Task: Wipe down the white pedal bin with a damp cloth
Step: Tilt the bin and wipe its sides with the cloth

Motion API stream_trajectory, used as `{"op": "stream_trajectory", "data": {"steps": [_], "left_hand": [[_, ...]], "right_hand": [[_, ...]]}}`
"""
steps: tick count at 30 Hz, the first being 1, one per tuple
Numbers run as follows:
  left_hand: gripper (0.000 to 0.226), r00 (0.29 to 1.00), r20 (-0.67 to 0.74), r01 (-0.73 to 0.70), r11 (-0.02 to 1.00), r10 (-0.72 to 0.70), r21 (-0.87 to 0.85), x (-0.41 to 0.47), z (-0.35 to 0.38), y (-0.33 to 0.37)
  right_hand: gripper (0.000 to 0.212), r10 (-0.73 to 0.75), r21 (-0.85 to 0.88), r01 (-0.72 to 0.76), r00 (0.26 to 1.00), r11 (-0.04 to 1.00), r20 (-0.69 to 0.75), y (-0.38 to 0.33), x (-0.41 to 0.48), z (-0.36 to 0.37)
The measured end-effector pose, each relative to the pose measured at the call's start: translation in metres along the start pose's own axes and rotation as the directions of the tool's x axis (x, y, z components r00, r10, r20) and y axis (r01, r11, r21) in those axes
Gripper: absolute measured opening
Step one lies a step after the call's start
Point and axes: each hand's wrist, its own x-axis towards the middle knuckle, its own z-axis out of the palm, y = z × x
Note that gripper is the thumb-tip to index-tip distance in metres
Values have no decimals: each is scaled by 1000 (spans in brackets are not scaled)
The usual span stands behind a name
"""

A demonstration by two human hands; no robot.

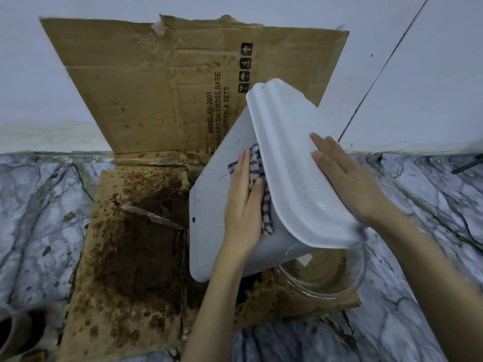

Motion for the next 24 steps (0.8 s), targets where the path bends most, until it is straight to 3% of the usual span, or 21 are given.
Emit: {"op": "stream_trajectory", "data": {"steps": [6, 9, 12, 17, 21, 24], "left_hand": [[47, 999, 42, 26, 994, -22, -107, 31, -6, -12], [57, 997, -7, 79, 988, -81, -135, 54, -17, -37], [51, 980, -68, 173, 972, -186, -161, 60, -33, -63], [44, 883, -220, 363, 900, -415, -242, 40, -63, -109], [42, 808, -254, 459, 837, -532, -297, 25, -71, -121], [42, 860, -214, 416, 879, -464, -236, 26, -63, -99]], "right_hand": [[49, 4, 12, -4, 1000, 1000, 9, 0, 0, 0], [49, 9, 6, -9, 1000, 1000, 10, 3, 1, -1], [48, 1, 0, -1, 1000, 1000, 7, 3, 1, 0], [49, -24, -44, 25, 1000, 999, 11, -2, 1, 4], [50, -41, -46, 41, 999, 998, 14, -8, 1, 9], [50, -32, -48, 32, 999, 998, 6, -8, 1, 8]]}}
